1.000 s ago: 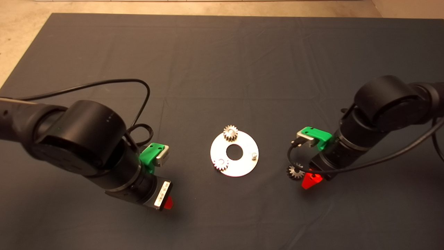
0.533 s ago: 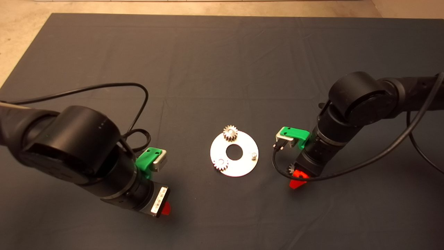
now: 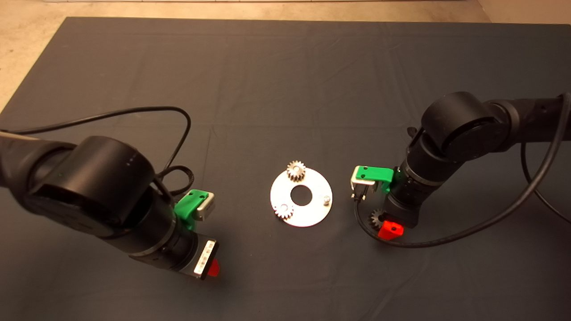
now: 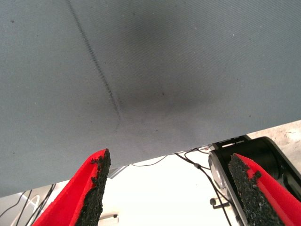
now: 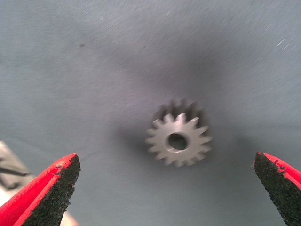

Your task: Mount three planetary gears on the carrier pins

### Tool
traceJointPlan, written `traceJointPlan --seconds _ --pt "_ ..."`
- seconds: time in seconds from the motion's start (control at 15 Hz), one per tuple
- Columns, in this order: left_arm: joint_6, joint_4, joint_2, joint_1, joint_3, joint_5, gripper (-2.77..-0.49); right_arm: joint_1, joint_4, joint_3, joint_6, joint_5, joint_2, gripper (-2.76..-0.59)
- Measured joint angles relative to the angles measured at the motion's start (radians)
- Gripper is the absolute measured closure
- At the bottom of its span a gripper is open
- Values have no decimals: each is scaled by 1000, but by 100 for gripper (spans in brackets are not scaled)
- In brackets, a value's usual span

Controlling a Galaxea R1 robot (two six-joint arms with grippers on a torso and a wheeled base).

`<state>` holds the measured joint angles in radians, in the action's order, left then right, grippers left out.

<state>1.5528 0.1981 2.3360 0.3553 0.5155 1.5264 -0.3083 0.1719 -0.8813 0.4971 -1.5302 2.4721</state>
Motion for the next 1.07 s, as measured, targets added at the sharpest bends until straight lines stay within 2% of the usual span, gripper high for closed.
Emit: traceJointPlan --seconds 0.2,0.33,0.4,0.67,1.07 --pt "-10 -1 -2 0 -8 0 -176 0 58 8 -54 0 -1 -275" --pt "-14 -5 -2 0 -16 0 -176 0 99 45 -69 0 -2 -275" --pt "-16 -8 -2 0 -20 0 -176 0 108 74 -75 0 -6 -275" --pt "-17 -15 -4 0 -23 0 -176 1 125 178 -83 0 -30 -275" --pt "-18 -19 -4 0 -23 0 -176 1 136 218 -122 0 -75 -275"
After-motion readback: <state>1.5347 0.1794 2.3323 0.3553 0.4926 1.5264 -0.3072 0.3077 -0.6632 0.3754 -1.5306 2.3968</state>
